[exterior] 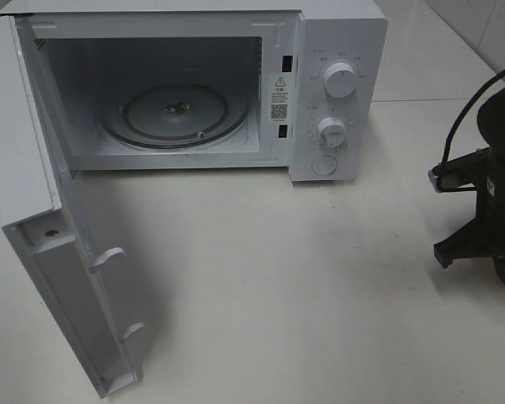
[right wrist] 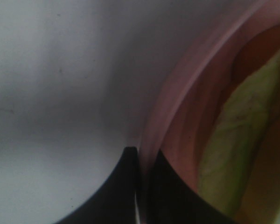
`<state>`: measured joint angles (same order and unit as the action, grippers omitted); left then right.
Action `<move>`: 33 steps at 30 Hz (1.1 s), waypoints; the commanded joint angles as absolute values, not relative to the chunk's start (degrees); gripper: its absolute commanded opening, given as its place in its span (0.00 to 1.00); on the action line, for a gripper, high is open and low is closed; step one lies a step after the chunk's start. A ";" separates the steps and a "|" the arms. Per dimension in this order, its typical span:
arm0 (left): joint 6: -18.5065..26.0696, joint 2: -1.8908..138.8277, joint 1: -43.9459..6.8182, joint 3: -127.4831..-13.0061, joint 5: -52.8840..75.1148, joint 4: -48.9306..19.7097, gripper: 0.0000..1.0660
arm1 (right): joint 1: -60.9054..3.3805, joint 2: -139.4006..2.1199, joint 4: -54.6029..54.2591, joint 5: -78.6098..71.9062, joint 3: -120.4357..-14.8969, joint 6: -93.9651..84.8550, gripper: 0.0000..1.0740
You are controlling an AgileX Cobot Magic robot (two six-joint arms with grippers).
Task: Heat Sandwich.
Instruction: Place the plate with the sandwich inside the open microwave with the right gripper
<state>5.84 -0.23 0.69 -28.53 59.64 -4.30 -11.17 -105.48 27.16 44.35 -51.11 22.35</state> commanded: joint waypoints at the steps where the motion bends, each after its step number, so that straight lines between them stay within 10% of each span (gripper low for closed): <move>1: 5.67 -1.72 0.40 -28.36 59.42 -4.70 0.92 | -12.03 -105.48 29.62 46.47 -51.17 23.78 0.00; 33: 5.67 -1.72 0.40 -28.36 59.42 -4.70 0.92 | -33.58 -88.81 27.73 58.10 -47.96 21.37 0.00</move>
